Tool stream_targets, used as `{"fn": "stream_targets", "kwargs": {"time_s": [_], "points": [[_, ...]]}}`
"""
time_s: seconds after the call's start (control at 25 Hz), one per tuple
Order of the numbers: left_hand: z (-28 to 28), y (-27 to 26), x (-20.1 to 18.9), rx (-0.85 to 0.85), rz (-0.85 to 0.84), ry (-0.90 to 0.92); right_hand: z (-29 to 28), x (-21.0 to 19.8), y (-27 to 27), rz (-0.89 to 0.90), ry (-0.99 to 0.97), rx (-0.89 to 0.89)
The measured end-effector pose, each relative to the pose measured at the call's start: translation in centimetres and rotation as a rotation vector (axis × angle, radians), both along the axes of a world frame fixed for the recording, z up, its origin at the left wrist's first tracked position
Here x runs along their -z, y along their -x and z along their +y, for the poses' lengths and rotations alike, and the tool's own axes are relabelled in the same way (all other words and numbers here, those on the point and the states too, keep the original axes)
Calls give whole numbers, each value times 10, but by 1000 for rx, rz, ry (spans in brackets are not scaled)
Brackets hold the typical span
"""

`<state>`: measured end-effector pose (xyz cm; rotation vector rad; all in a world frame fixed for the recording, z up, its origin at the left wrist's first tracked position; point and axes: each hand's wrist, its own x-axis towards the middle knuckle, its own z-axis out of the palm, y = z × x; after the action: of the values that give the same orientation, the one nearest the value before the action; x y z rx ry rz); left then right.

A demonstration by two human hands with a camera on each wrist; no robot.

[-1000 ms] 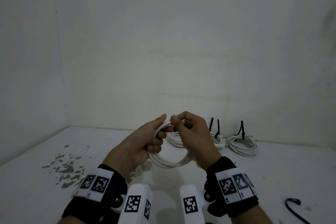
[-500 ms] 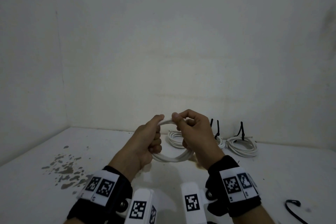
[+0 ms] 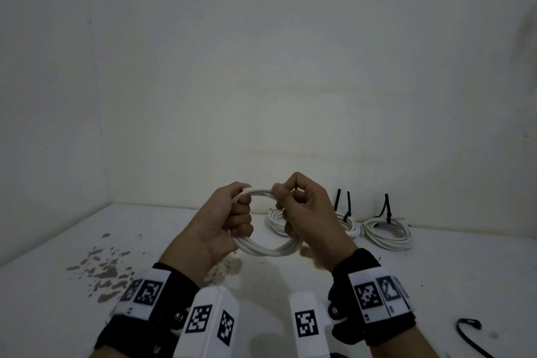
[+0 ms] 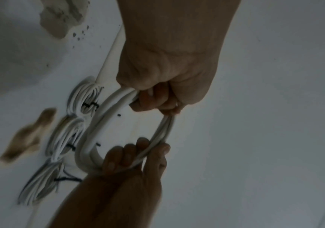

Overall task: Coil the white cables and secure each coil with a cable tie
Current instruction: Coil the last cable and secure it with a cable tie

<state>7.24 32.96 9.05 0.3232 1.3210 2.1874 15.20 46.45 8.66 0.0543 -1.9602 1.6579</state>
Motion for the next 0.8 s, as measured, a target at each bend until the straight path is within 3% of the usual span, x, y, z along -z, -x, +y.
{"fn": "stream_targets", "kwargs": {"time_s": [0.16, 0.28, 0.48, 0.64, 0.8], "points": [[-7, 3, 5, 171, 59, 85, 4, 2, 1, -34, -76, 23], [-11, 6, 7, 200, 95, 209, 2, 7, 3, -77, -158, 13], [-17, 8, 4, 257, 87, 302, 2, 12, 6, -117, -118, -51], [-2, -4, 10, 74, 244, 482, 7, 18, 6, -155, -95, -62], [14, -13, 18, -47, 333, 486, 17, 16, -5, -200, -122, -30]]}}
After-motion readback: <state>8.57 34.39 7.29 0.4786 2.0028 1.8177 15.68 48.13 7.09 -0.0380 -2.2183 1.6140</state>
